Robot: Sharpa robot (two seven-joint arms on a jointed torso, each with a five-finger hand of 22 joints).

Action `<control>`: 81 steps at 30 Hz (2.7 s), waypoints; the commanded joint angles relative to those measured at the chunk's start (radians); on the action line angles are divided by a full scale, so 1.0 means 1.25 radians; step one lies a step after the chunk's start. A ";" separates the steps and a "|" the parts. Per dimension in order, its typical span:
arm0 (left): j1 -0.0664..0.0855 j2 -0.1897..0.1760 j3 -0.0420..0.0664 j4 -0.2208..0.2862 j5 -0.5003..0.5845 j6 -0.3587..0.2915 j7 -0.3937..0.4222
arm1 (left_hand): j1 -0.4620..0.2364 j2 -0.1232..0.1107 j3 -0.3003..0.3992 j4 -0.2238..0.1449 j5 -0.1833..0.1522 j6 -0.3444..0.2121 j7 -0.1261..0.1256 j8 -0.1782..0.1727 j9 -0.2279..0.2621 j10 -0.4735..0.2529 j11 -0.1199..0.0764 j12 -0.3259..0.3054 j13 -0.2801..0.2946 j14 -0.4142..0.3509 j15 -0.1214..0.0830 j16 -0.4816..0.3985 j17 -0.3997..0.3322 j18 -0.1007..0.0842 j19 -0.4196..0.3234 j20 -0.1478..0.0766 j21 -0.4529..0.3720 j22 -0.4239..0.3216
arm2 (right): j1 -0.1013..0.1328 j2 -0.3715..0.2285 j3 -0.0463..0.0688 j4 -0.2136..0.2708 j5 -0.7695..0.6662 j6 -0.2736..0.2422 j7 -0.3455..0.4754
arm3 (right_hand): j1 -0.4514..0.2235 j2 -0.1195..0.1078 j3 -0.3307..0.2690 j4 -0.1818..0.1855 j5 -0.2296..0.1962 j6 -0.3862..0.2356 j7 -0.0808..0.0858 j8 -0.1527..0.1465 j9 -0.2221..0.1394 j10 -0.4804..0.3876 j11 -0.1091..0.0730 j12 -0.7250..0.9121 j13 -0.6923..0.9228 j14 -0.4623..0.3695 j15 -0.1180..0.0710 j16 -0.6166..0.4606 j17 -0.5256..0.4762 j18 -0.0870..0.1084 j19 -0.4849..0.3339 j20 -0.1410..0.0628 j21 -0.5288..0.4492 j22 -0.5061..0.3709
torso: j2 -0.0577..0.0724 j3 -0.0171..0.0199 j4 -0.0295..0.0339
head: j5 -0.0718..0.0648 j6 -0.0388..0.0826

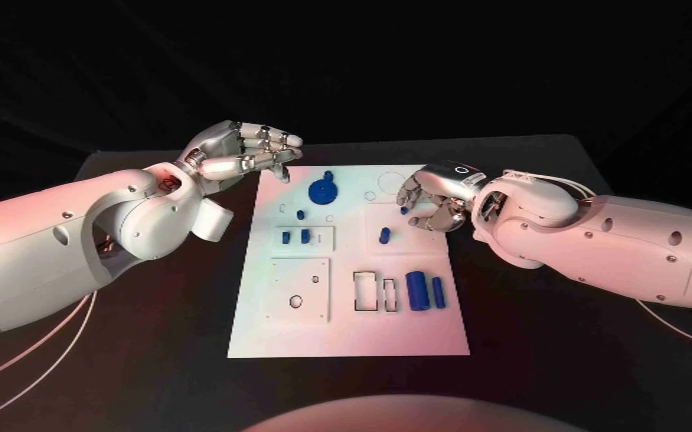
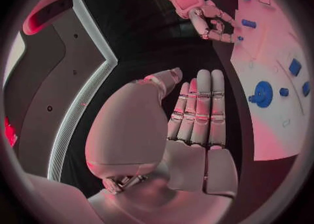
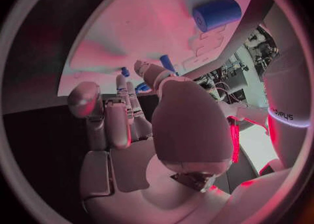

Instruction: Assemble the parts on the task board

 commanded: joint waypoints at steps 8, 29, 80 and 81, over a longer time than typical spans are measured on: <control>0.000 -0.001 0.001 0.000 0.043 0.019 0.027 | -0.011 0.000 -0.006 -0.001 -0.004 0.003 0.001 0.005 0.001 -0.008 0.002 0.005 0.001 -0.006 0.000 -0.003 0.001 0.011 0.006 0.000 -0.008 -0.005 | -0.010 0.029 -0.001 -0.016 -0.069 0.005 -0.059 | 0.008 0.010 0.007 0.003 -0.008 0.005 0.004 -0.003 0.001 -0.004 0.003 0.004 0.000 0.044 0.007 0.014 0.006 -0.009 0.002 0.008 0.011 0.010 | 0.001 -0.0001 0.0009 | 0.005 -0.006; 0.000 -0.005 0.001 -0.006 0.028 0.019 0.018 | -0.016 0.006 -0.008 0.001 -0.004 -0.001 0.002 0.007 0.002 -0.014 0.003 0.008 0.002 -0.007 0.001 -0.003 0.002 0.011 0.009 0.001 -0.017 -0.011 | -0.016 0.044 -0.001 -0.027 -0.084 0.012 -0.079 | 0.010 0.059 0.086 0.020 -0.070 0.072 -0.024 0.033 0.022 0.059 -0.024 0.049 0.011 0.043 -0.013 0.043 0.014 -0.016 0.016 -0.007 0.062 0.063 | 0.000 0.0000 -0.0006 | 0.009 -0.012; 0.000 -0.006 0.000 -0.017 -0.009 0.034 -0.013 | -0.024 0.010 -0.015 -0.005 -0.002 -0.036 0.016 0.003 -0.002 -0.058 0.016 0.021 0.004 -0.033 0.013 -0.005 0.005 0.010 0.009 0.011 -0.053 -0.034 | -0.019 0.006 0.015 0.055 -0.127 -0.172 -0.104 | 0.015 0.089 0.153 -0.015 -0.067 0.091 -0.036 0.075 0.066 0.104 -0.039 0.051 0.031 0.044 -0.026 0.061 0.019 -0.023 0.028 -0.020 0.101 0.106 | -0.001 -0.0006 -0.0003 | 0.013 -0.011; 0.000 -0.006 0.000 -0.017 -0.010 0.035 -0.013 | -0.024 0.010 -0.015 -0.005 -0.002 -0.036 0.016 0.003 -0.002 -0.058 0.016 0.021 0.004 -0.033 0.013 -0.005 0.005 0.010 0.009 0.011 -0.053 -0.034 | -0.017 0.003 0.016 0.062 -0.122 -0.173 -0.103 | 0.015 0.088 0.153 -0.015 -0.068 0.091 -0.036 0.075 0.066 0.104 -0.039 0.051 0.031 0.044 -0.026 0.061 0.019 -0.024 0.028 -0.020 0.102 0.107 | -0.001 -0.0010 -0.0002 | 0.014 -0.010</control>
